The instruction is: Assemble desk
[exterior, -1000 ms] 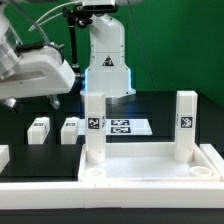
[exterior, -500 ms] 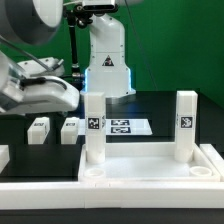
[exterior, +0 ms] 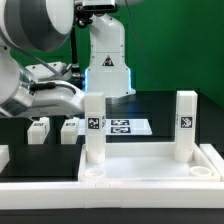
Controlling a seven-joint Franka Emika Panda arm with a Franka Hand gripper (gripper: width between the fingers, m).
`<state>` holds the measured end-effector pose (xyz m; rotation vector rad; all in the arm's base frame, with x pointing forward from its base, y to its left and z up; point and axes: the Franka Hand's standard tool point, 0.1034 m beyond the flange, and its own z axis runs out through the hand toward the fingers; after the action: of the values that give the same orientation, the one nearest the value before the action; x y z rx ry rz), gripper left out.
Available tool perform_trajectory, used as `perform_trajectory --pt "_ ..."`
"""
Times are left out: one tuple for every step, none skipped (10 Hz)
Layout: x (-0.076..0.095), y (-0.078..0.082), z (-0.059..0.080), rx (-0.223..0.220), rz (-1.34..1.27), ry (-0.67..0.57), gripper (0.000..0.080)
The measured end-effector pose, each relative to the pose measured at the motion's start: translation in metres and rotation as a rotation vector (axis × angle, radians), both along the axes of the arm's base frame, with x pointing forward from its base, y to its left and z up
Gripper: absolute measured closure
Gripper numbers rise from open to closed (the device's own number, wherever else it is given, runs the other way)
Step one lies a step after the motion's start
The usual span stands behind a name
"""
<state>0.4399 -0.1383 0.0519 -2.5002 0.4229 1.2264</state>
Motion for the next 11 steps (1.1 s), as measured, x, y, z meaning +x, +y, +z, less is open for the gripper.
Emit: perform_trajectory --pt "-0.010 0.005 -0.005 0.002 0.000 0.015 0.0151" --pt "-0.014 0.006 -0.011 -0.003 0.001 0.014 0.0151" --pt "-0.016 0.007 -0.017 -0.012 0.003 0.008 0.0151" --pt "-0.019 0.008 -0.020 -0.012 0.004 0.012 0.0151" --pt "-0.020 0.010 -0.022 -0.015 0.006 0.013 0.0151" --pt "-0.020 0.013 -0.022 -0.017 0.008 0.019 0.0151" --pt "-0.020 0.015 -0.022 -0.018 0.012 0.022 0.0151" --pt "-0.020 0.016 -0.022 -0.018 0.014 0.023 0.0151" --pt "-0.020 0.016 -0.022 -0.018 0.013 0.023 0.0151" --pt "-0.020 0.016 -0.022 -0.018 0.013 0.023 0.0151" --pt "-0.020 0.016 -0.022 -0.017 0.013 0.024 0.0151"
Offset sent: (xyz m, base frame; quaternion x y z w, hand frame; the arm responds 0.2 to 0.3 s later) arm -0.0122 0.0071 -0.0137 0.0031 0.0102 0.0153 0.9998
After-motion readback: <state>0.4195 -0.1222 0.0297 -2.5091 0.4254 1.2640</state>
